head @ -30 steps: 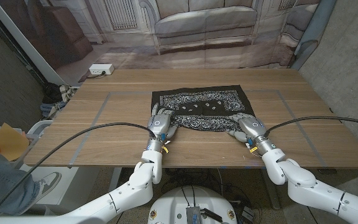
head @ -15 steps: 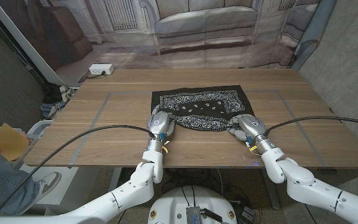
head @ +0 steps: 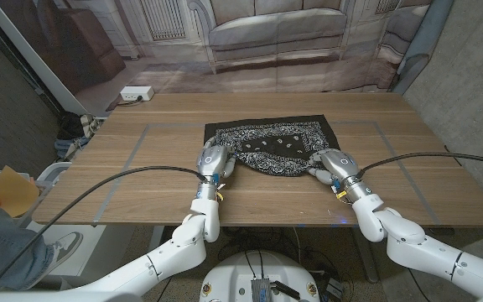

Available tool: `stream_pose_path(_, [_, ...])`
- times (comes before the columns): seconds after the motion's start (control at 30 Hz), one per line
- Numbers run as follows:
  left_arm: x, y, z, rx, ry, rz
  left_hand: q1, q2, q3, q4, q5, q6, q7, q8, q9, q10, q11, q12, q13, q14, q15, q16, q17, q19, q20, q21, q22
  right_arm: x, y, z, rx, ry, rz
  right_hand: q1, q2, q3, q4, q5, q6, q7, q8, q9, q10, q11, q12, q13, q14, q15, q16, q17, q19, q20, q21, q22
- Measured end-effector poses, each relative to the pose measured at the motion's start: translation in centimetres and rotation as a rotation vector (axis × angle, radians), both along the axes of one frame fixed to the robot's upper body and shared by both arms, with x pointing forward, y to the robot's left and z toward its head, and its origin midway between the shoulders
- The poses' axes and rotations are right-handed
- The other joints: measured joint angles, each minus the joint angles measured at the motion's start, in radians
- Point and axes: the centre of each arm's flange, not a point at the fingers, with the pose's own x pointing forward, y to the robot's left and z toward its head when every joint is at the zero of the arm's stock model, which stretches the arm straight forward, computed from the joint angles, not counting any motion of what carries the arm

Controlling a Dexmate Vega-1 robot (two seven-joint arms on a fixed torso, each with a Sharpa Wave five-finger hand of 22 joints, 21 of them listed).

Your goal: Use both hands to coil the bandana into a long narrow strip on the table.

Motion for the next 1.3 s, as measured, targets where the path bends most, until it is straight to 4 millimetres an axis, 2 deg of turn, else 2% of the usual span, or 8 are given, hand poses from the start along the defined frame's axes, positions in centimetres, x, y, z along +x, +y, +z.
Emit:
stream_pose_path(0.43, [-0.8,0.3,2.9,-0.035,0.051,-0.056,-0.033,-0.021,0.013,0.015,-0.016,0.028,-0.01,0.018,-0.016,0.048,0.022,-0.003,-0.006,0.083,-0.026,-0.014,0.0,0.057,0.0,0.0,0.0,0.3,0.1,3.6,0.032,0.083,0.013,0.0,0.0,0.0,0.0,-0.008,0.015,-0.004,0.0,-0.005,0.0,0.0,-0.006,0.0,0.0,0.0,0.0,0.0,-0.019,0.019,-0.007,0.0])
stream_pose_path(0.6, [0.1,0.5,2.0,-0.036,0.149,-0.042,-0.04,-0.014,0.018,0.019,-0.016,0.019,-0.001,0.012,-0.017,0.046,0.033,-0.013,-0.006,0.09,-0.03,-0.017,0.0,0.064,0.007,-0.004,0.0,0.0,0.2,5.8,0.03,0.041,0.022,-0.009,0.009,0.0,0.006,-0.008,0.027,-0.001,0.0,-0.005,0.004,0.004,-0.006,0.0,0.01,0.0,0.0,0.0,-0.023,0.023,-0.007,0.0])
stream_pose_path(0.63, [-0.5,0.8,4.6,-0.04,0.114,-0.054,-0.042,-0.013,0.019,0.02,-0.016,0.019,0.0,0.008,-0.018,0.044,0.035,-0.017,-0.006,0.092,-0.032,-0.017,0.0,0.066,0.009,-0.005,0.0,0.7,-0.2,4.8,0.052,0.153,0.01,-0.009,0.009,0.0,0.006,-0.008,0.031,-0.001,0.0,-0.005,0.005,0.005,-0.006,0.0,0.01,0.0,0.0,0.0,-0.025,0.025,-0.007,0.0])
stream_pose_path(0.83, [0.2,1.2,4.3,-0.042,0.199,-0.039,-0.047,-0.009,0.024,0.026,-0.016,0.013,0.005,-0.001,-0.021,0.038,0.049,-0.017,-0.003,0.119,-0.037,-0.017,0.0,0.091,0.034,-0.005,0.0,0.7,-0.3,7.2,0.065,0.145,0.016,-0.009,0.017,0.004,0.01,-0.016,0.032,0.0,0.0,-0.005,0.015,0.004,-0.006,0.0,0.016,0.005,0.0,0.0,-0.025,0.025,-0.007,0.0])
stream_pose_path(0.87, [0.0,1.7,6.6,-0.049,0.178,-0.043,-0.05,-0.006,0.027,0.028,-0.016,0.011,0.007,-0.004,-0.021,0.037,0.057,-0.017,0.0,0.123,-0.042,-0.017,0.0,0.098,0.041,-0.005,0.0,1.1,-0.4,6.9,0.093,0.218,0.023,-0.009,0.017,0.004,0.01,-0.016,0.032,0.0,0.0,-0.005,0.015,0.004,-0.006,0.0,0.02,0.001,0.0,0.0,-0.025,0.025,-0.007,0.0])
stream_pose_path(1.03, [0.8,1.8,5.5,-0.071,0.275,-0.053,-0.06,0.004,0.038,0.028,-0.016,-0.001,0.02,-0.014,-0.021,0.042,0.069,-0.017,0.006,0.156,-0.035,-0.017,0.0,0.125,0.057,0.0,0.0,1.1,-0.5,8.9,0.095,0.182,0.025,-0.005,0.021,0.007,0.007,-0.016,0.037,0.0,0.0,-0.005,0.028,0.007,-0.006,0.0,0.033,-0.001,0.0,0.0,-0.024,0.025,-0.007,0.0])
stream_pose_path(1.1, [0.8,2.9,8.7,-0.107,0.246,-0.059,-0.063,0.007,0.043,0.027,-0.016,-0.001,0.02,-0.015,-0.021,0.046,0.073,-0.017,0.006,0.159,-0.032,-0.017,0.0,0.128,0.06,0.003,0.0,1.5,-0.5,8.7,0.126,0.255,0.036,-0.005,0.021,0.008,0.006,-0.016,0.041,-0.001,0.0,-0.005,0.036,0.005,-0.005,0.0,0.039,0.001,0.0,0.0,-0.02,0.029,-0.007,0.0])
stream_pose_path(1.3, [1.5,3.6,9.8,-0.176,0.323,-0.103,-0.06,0.01,0.058,0.022,-0.016,0.003,0.034,-0.018,-0.022,0.061,0.094,-0.017,0.011,0.177,-0.024,-0.017,0.0,0.15,0.06,0.004,0.003,1.8,-0.6,10.2,0.144,0.262,0.044,-0.002,0.024,0.013,0.001,-0.016,0.048,0.002,0.0,0.0,0.053,0.008,-0.001,0.0,0.044,-0.002,0.0,-0.003,-0.014,0.036,-0.007,0.0])
